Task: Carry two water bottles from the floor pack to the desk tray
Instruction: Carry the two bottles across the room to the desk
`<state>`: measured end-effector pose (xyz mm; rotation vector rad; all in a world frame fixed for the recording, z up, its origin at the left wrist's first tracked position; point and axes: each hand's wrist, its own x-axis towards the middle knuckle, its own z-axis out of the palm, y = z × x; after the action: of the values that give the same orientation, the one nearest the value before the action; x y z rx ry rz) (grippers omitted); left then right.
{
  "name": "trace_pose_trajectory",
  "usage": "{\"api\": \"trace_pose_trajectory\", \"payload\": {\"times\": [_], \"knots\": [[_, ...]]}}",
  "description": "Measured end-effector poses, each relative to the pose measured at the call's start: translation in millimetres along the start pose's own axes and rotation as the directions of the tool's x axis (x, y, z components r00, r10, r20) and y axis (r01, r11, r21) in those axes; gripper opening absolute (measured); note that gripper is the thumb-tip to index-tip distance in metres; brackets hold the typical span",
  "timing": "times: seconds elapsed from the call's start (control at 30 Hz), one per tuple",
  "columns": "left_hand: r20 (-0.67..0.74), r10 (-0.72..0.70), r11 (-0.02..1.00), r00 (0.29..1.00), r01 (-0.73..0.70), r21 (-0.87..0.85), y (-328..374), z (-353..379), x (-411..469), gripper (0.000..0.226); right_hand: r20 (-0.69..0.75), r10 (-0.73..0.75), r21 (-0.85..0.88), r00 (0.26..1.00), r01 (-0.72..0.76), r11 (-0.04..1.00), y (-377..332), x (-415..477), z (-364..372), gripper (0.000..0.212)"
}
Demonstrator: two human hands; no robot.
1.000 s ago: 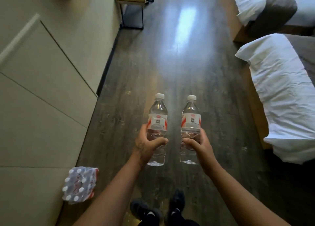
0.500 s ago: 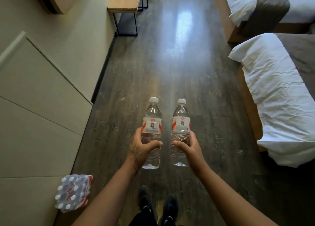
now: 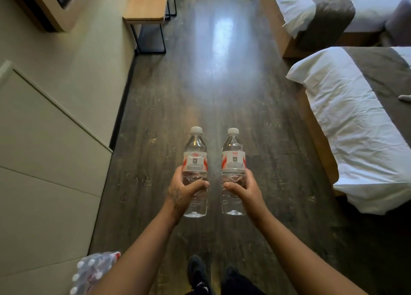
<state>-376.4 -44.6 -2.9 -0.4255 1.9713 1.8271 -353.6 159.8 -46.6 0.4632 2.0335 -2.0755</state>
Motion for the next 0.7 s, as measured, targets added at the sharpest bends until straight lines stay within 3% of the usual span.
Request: {"api": "trace_pose_trajectory", "payload": {"times": [0.13,0.33,0.53,0.7], "knots": [[0.008,0.015,1.000,1.000,-0.015,0.007,10,-17,25,0.075,-0.020,-0.005,0.005,1.000,0.005,1.000,-7,15,14,0.085],[0.028,0.047,0.999,0.999,-0.047,0.007,33,-22,72,0.088,-0.023,-0.005,-0.006,1.000,0.005,1.000,-22,60,17,0.080],[0.026,0.035,0.999,0.999,-0.035,0.003,67,-11,146,0.098,-0.020,-0.020,-0.003,1.000,0.019,1.000,-41,148,4,0.084],[-0.004,0.019,1.000,1.000,-0.019,0.025,110,5,223,0.088,0.002,-0.005,0.017,1.000,0.005,1.000,-67,241,-10,0.084]]}}
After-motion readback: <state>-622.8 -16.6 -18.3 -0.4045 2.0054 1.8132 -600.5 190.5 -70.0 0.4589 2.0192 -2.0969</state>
